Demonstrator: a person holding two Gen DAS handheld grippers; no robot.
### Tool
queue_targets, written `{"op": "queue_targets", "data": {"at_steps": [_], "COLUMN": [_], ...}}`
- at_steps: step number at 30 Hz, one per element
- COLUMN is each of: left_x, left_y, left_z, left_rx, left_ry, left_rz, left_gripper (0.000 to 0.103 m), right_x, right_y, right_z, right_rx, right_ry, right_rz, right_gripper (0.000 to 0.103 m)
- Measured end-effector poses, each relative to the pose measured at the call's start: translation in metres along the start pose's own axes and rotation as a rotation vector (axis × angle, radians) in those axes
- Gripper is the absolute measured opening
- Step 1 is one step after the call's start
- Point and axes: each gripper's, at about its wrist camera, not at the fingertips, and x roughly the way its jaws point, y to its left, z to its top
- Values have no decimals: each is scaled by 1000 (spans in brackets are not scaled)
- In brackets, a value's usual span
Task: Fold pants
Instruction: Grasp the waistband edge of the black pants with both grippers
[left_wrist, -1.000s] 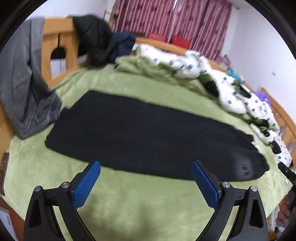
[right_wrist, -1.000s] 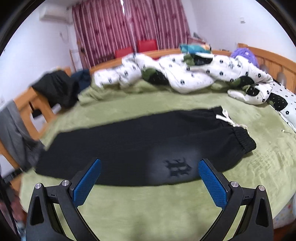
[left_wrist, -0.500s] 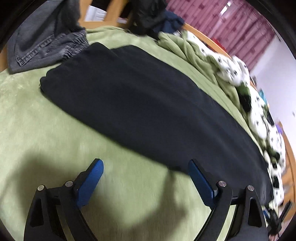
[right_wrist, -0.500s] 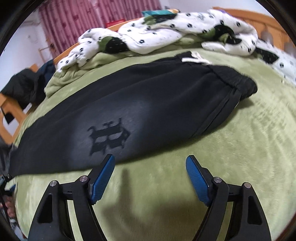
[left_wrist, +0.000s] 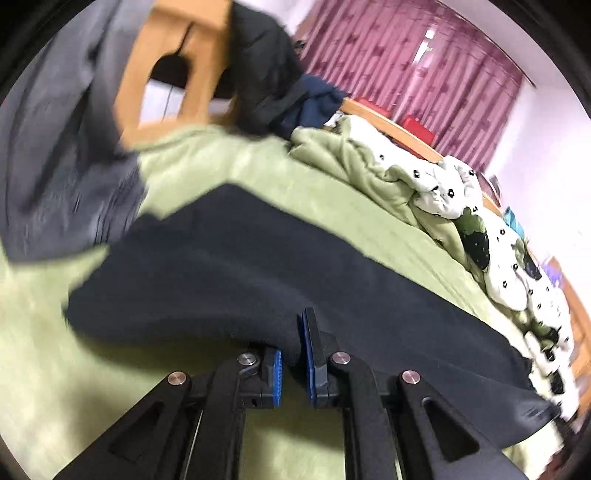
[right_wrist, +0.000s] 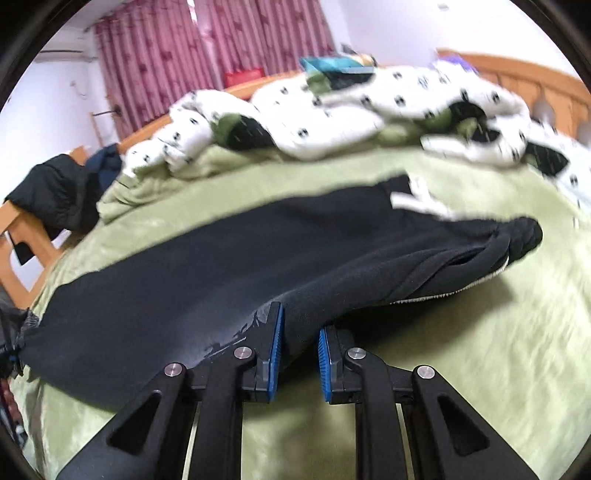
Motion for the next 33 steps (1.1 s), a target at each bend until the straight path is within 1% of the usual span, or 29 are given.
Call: {"op": "queue_targets", "data": {"at_steps": [4,9,13,17,19,22,25,26,27,28,29,30,31,32,33], "left_x": [15,53,95,141,156,174,193,198,198,198,194,187,183,172,164], "left_y": [-22,-48,-61,-68,-71,-75,-75,-74,-72,-72,-70,-68,-67,-65,-64], "left_z": [29,62,65,53,51,56,61,59,56,54,50,46,45,41,38], "left_rx": [49,111,164,186,215,262,262,257,258,258,255,250,248,246,244], "left_ry": [-22,-58,-54,-30,-38,-46,6,22,26,28,22,14,14,14,14], "left_rz": [26,73,136,203,234,272,293,296,291,288,286,285,282,260,238], "left_gripper": [10,10,10,10,10,10,10,12,14,18,25,29,40,58,72], "right_x": [9,35,75,122,147,174,189,193,197,197,192,187,179,169,156], "right_y": [5,11,24,36,42,43,38,37,35,35,34,33,32,31,29], "right_z": [23,46,61,66,66,68,72,72,70,69,67,66,65,62,58], "right_rx": [-36,-61,-97,-124,-147,-153,-112,-104,-100,-99,-93,-88,-83,-81,-82], "right_ry": [-19,-59,-69,-52,-42,-22,-27,-23,-10,-8,-17,-25,-33,-41,-50], "right_rz": [6,7,-24,-69,-104,-137,-140,-142,-137,-138,-146,-152,-148,-133,-111], "right_gripper": [17,17,17,17,17,16,19,20,24,27,35,46,53,63,64]}}
